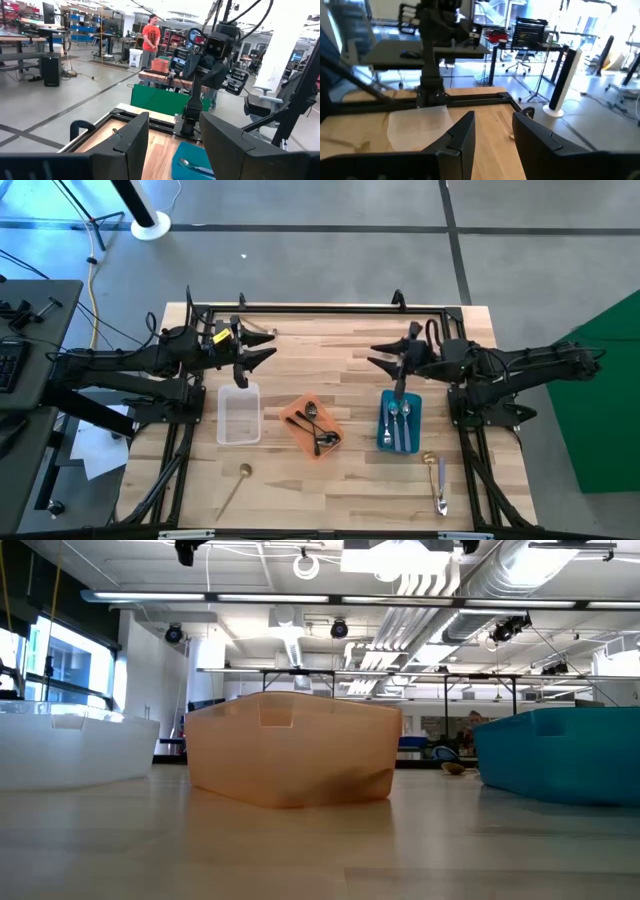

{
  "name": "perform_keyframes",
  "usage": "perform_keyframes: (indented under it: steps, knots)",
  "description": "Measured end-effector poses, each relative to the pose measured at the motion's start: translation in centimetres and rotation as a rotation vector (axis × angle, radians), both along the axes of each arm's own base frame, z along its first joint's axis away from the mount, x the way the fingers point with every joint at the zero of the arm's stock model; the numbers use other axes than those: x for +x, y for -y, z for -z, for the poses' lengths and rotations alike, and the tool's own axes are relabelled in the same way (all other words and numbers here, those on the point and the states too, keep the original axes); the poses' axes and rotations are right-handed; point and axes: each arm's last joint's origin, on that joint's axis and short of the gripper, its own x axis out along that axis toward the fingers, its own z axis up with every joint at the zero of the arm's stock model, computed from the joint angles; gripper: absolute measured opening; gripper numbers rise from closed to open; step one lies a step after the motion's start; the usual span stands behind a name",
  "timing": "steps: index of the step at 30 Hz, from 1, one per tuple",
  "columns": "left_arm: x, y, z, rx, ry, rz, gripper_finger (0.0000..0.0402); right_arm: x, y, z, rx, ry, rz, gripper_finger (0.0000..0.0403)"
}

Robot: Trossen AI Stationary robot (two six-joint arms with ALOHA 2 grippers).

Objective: Sort silverware by color (type)
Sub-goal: Put the purple spoon into the blue bin

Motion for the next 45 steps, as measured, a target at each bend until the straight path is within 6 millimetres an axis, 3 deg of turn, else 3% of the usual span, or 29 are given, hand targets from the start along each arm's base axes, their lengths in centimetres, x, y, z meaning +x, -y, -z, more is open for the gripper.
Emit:
perform_keyframes:
  steps: [45]
  knots:
    - [-0.01, 0.11, 0.00, 0.061, -0.014, 0.023, 0.0165, -0.02, -0.02, 0.35, 0.153, 0.013, 0.005, 0.0114]
